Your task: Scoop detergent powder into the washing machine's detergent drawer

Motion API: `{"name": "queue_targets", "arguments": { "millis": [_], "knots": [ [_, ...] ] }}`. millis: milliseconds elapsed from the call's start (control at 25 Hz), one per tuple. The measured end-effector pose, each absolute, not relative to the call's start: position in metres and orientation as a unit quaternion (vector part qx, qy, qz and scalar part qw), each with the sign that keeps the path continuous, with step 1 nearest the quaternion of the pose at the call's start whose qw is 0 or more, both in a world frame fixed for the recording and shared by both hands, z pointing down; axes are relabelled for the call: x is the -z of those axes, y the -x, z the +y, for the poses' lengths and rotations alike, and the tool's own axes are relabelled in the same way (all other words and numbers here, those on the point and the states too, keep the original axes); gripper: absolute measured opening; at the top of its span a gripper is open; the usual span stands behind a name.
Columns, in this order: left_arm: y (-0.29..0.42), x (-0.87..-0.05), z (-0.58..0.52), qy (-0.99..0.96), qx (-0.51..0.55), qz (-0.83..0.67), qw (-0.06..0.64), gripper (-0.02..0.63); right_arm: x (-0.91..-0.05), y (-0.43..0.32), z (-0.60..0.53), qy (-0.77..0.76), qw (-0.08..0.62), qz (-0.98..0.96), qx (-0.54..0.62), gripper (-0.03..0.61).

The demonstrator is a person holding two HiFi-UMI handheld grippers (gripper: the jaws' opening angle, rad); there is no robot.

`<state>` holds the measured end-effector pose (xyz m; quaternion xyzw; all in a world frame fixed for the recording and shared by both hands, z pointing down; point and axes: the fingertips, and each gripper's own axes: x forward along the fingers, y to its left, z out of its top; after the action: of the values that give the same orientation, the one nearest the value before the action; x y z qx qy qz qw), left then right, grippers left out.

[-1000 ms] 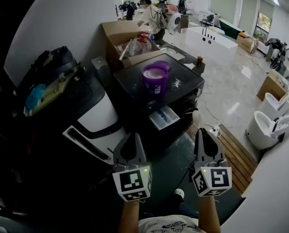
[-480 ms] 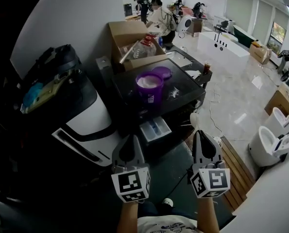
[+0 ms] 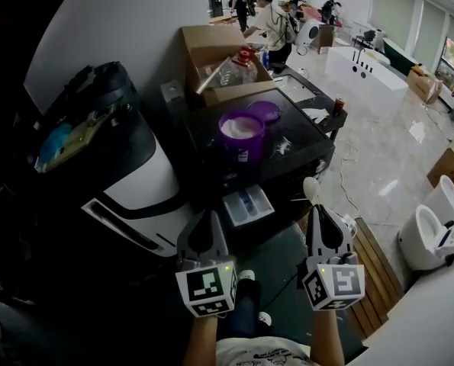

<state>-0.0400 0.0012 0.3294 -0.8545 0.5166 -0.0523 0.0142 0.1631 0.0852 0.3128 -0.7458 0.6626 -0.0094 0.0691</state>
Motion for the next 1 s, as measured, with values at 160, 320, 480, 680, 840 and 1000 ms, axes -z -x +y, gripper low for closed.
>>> {"name": "queue_targets", "arguments": {
  "millis": [160, 320, 480, 680, 840, 1000],
  "knots": [
    [0.034, -0.332, -0.019, 0.851, 0.052, 0.522, 0.01, 0.005, -0.316, -0.17, 0.063, 0.742, 0.067, 0.667, 0.011, 0.02],
    [0.022, -0.331, -0.048, 0.85, 0.05, 0.524, 0.009, 0.005, -0.318, -0.177, 0.033, 0.736, 0.053, 0.675, 0.012, 0.02],
    [0.009, -0.332, -0.082, 0.849, 0.048, 0.525, 0.006, 0.005, -0.318, -0.186, -0.005, 0.729, 0.046, 0.683, 0.008, 0.02],
    [0.0, -0.328, -0.13, 0.845, 0.047, 0.532, 0.006, 0.005, -0.317, -0.193, -0.06, 0.718, 0.038, 0.695, 0.011, 0.02],
    [-0.005, -0.326, -0.169, 0.844, 0.049, 0.535, 0.005, 0.005, -0.315, -0.195, -0.102, 0.71, 0.028, 0.704, 0.012, 0.02],
    [-0.006, -0.328, -0.205, 0.842, 0.051, 0.537, 0.001, 0.005, -0.316, -0.197, -0.141, 0.706, 0.017, 0.707, 0.013, 0.02]
  ]
}}
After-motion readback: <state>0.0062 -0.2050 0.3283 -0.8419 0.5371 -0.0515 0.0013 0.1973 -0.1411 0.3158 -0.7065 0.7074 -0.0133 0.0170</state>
